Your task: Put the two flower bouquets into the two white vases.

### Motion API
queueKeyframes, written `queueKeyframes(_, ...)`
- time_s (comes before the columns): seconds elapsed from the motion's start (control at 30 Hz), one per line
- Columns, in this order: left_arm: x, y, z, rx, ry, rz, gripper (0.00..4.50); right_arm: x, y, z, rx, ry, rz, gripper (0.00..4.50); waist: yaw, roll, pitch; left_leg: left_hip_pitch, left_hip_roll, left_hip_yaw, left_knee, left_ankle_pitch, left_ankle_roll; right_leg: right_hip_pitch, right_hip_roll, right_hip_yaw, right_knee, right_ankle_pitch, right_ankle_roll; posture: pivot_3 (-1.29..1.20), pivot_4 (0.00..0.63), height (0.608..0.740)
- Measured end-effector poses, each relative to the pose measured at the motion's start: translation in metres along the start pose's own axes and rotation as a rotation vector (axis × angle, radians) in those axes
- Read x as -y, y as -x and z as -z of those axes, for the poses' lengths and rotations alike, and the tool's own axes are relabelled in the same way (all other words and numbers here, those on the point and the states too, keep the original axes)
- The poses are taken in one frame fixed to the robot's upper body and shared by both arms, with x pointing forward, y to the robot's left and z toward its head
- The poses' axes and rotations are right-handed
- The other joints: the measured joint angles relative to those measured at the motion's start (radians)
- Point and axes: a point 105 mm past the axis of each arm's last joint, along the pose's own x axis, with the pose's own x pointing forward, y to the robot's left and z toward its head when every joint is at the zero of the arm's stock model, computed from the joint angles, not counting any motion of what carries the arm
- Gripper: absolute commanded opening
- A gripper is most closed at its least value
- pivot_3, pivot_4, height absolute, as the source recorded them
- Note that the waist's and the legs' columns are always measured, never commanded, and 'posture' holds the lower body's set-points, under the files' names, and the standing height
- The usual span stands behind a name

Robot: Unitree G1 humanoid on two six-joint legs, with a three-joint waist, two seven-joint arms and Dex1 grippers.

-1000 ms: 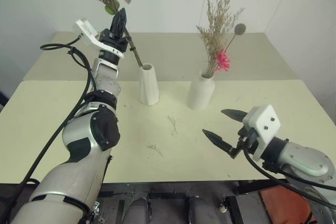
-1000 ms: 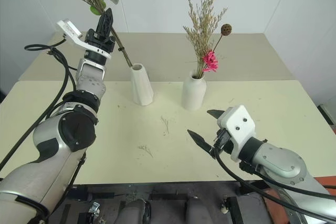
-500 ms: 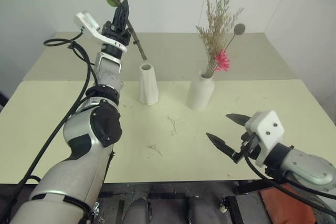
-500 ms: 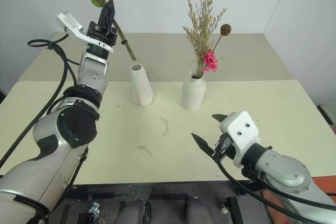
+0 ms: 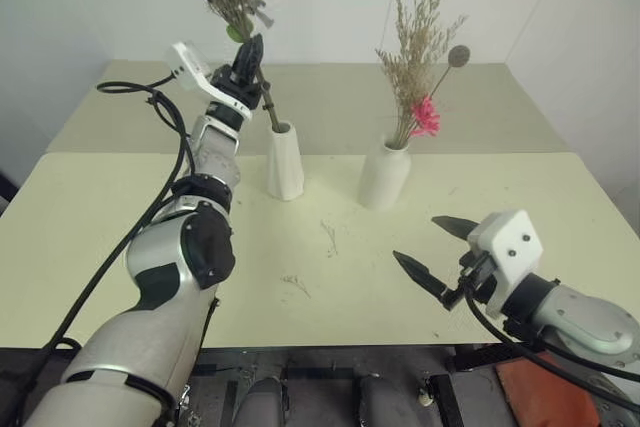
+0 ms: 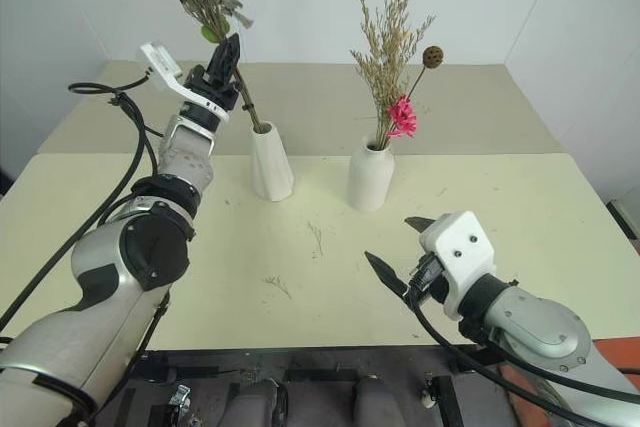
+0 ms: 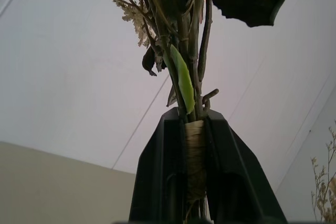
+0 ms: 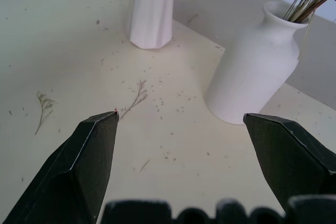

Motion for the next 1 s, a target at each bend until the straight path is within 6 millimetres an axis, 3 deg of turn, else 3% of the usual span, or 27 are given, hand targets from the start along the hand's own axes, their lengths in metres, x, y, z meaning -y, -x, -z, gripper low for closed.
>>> queueKeyframes(0.33, 0.019, -0.005, 0.021, -0.089, -0.107, 0.082, 0.16, 0.002, 0.003, 0.003, -0.018, -0.003, 0.019, 4.5, 0.001, 0.0, 0.0, 0.0, 0.0, 0.0, 0.0, 0.0, 0.0, 0.0, 0.0, 0.0, 0.0, 0.0, 0.0, 0.0, 0.15, 0.74)
queueKeyframes(0.6, 0.026, -0.004, 0.023, -0.098, -0.136, 0.138, 0.16, 0.002, 0.002, 0.005, -0.02, 0.007, 0.026, 4.5, 0.0, 0.0, 0.0, 0.0, 0.0, 0.0, 0.0, 0.0, 0.0, 0.0, 0.0, 0.0, 0.0, 0.0, 0.0, 0.0, 0.15, 0.74)
queueKeyframes(1.0, 0.018, 0.014, 0.032, -0.158, -0.185, 0.197, 0.16, 0.005, -0.004, 0.006, -0.005, 0.01, 0.016, 4.5, 0.0, 0.0, 0.0, 0.0, 0.0, 0.0, 0.0, 0.0, 0.0, 0.0, 0.0, 0.0, 0.0, 0.0, 0.0, 0.0, 0.15, 0.74)
